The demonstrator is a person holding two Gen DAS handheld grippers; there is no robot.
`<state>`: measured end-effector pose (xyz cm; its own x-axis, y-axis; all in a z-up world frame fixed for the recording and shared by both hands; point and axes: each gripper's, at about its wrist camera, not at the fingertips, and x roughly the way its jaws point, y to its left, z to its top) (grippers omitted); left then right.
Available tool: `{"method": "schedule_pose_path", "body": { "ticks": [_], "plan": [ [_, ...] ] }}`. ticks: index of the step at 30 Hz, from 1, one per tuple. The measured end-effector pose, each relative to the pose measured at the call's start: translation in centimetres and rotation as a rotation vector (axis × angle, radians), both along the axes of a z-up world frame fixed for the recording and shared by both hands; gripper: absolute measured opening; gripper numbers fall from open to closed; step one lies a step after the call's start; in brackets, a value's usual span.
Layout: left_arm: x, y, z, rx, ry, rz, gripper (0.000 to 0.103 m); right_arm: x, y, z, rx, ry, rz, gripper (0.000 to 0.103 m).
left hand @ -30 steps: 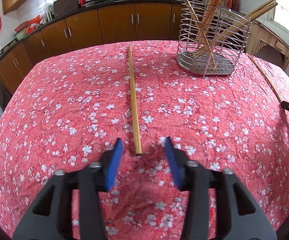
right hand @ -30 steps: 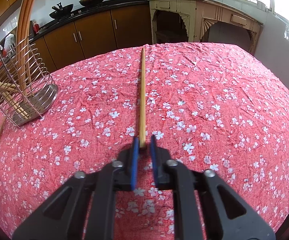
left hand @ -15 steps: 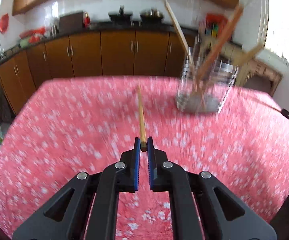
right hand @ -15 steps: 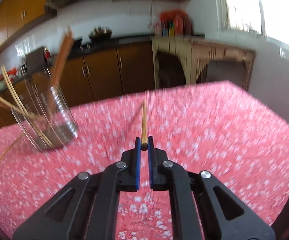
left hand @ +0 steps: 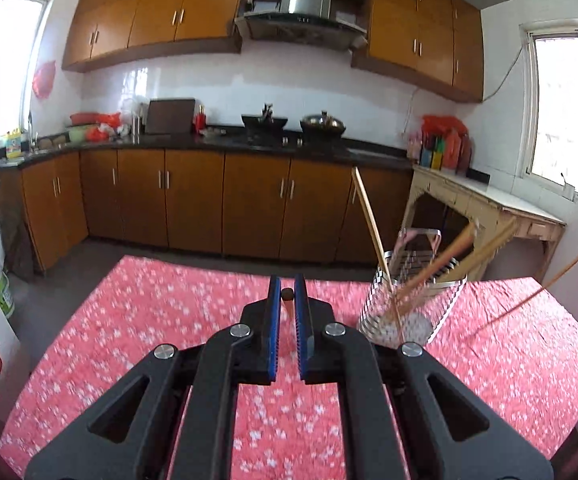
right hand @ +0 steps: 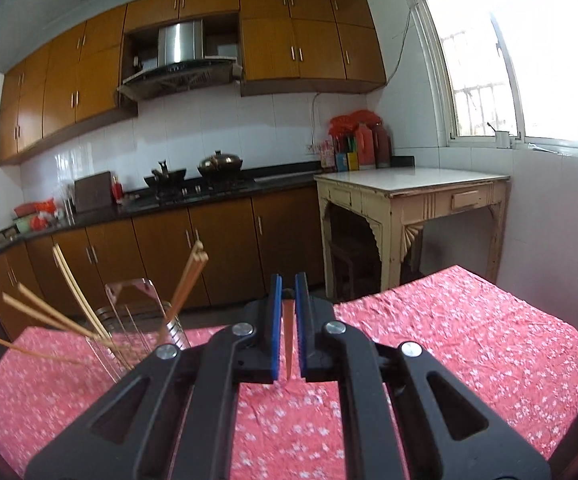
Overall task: Organize utensils
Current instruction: 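Lift both chopsticks upright and carry them over the wire holder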
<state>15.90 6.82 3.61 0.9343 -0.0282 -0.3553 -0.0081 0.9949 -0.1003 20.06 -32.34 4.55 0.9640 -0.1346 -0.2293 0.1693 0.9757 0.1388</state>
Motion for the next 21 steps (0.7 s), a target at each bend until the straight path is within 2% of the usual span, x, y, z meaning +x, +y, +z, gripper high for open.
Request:
{"method": "schedule_pose_path", "body": {
  "ticks": [11,21],
  "plan": [
    [0.0,-0.3,3.6,0.002,-0.099,0.014,0.007,-0.4,0.3,3.0,0.045,-0.053,0.051,0.007],
    [-0.3,-0.4,4.1,-0.014,-0.111,0.017,0.007,-1.6,1.3,4.0,0.060,-0.059,0.115,0.007]
  ]
}}
